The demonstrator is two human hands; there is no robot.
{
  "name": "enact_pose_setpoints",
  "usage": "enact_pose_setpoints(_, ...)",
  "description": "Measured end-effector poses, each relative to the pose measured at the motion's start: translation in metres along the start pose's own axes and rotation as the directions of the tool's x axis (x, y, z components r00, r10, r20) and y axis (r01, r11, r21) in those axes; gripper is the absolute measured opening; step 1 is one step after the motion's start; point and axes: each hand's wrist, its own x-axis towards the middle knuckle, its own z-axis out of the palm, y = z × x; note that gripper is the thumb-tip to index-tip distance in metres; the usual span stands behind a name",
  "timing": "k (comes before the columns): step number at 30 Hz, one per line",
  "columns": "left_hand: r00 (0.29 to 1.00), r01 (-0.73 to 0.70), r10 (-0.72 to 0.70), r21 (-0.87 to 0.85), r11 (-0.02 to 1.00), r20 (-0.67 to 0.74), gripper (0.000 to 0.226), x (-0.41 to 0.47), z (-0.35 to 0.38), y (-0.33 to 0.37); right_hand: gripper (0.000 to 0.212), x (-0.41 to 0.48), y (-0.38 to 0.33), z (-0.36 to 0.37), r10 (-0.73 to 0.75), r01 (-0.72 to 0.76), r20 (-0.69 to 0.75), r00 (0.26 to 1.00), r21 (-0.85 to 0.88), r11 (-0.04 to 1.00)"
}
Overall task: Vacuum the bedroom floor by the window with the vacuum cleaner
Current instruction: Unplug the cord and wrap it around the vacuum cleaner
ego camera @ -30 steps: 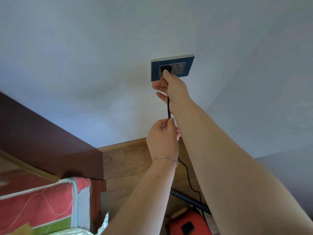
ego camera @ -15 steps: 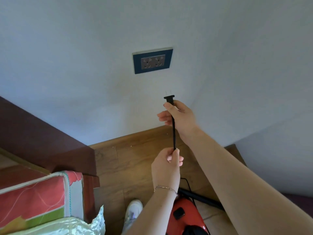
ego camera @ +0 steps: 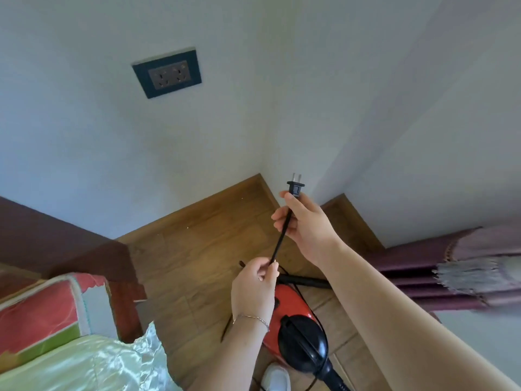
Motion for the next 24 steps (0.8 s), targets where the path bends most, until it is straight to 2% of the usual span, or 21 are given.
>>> enact_pose_setpoints(5, 0.996, -0.037, 0.031, 0.075, 0.997, 0.080, 0.012, -0.018, 0.010, -0.021, 0.017, -0.026, 0.026, -0.028, 0.022, -0.012, -0.111, 0.994, 0.091, 0.996)
enact_pose_setpoints(8, 0.991, -0.077, 0.060, 0.142, 0.987, 0.122, 0.014, -0.033, 0.009, -0.038, 0.010, -0.045, 0.047, -0.034, 0.060, -0.040, -0.156, 0.986, 0.131, 0.991)
enact_pose_setpoints(14, 0.966, -0.177, 0.112, 0.276, 0.945, 0.235, 0.014, -0.056, 0.016, -0.073, 0.014, -0.081, 0.099, -0.055, 0.135, -0.135, -0.235, 0.962, 0.020, 0.991)
enact_pose_setpoints(19, 0.911, -0.310, 0.159, 0.378, 0.873, 0.381, 0.023, -0.056, 0.026, -0.093, 0.014, -0.114, 0.137, -0.095, 0.153, -0.098, -0.344, 0.926, 0.172, 0.980)
enact_pose_setpoints(24, 0.874, -0.405, 0.196, 0.444, 0.799, 0.445, 0.020, -0.049, 0.041, -0.095, 0.026, -0.137, 0.165, -0.118, 0.234, -0.076, -0.397, 0.888, 0.375, 0.924)
